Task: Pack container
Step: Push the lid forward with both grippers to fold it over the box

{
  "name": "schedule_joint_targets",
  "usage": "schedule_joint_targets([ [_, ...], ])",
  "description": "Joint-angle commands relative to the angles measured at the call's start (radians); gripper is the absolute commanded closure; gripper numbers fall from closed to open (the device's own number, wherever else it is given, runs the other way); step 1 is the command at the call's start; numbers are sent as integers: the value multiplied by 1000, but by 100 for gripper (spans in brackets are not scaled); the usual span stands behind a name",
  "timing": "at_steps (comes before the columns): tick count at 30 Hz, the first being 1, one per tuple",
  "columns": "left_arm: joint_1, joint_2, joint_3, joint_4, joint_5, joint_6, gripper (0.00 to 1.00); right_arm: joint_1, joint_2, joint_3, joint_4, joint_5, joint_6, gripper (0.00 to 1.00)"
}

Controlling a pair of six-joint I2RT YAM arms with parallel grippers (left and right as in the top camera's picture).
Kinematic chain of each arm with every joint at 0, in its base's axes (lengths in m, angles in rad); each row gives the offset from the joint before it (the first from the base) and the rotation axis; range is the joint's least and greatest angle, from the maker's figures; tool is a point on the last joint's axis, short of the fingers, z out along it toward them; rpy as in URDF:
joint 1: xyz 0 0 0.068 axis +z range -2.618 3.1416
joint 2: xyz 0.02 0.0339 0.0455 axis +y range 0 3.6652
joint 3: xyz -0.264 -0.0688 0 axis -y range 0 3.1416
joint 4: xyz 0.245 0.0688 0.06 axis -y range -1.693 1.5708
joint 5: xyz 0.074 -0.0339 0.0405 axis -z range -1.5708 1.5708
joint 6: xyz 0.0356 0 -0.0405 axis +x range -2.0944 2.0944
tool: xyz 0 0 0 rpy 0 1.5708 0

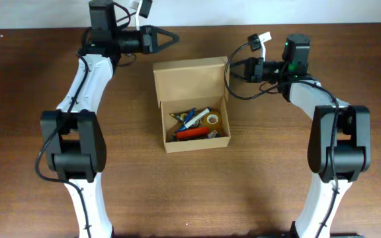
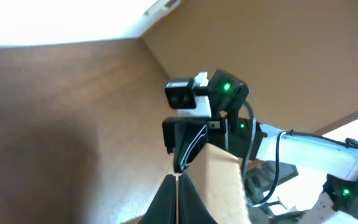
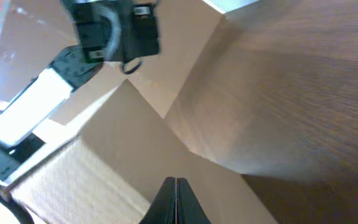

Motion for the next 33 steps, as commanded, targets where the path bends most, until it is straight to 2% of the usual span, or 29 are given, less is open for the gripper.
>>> schedule_joint_targets([
  [1, -18, -21, 11, -48, 29, 86, 98, 6, -40, 21, 3, -85, 1, 96],
  [5, -29, -21, 11, -126, -20, 139, 98, 6, -40, 21, 3, -85, 0, 96],
  [12, -29, -21, 11, -212, -37, 166, 98, 6, -40, 21, -55, -85, 7, 96],
  [21, -29, -21, 11, -542, -192, 348, 98, 18, -40, 19, -193, -85, 26, 96],
  [27, -29, -24, 11, -659, -194, 434, 98, 24, -44, 19, -249, -85, 35, 96],
  [33, -29, -40, 11, -742, -270, 509, 98, 23, -68, 19, -218, -35, 33, 96],
])
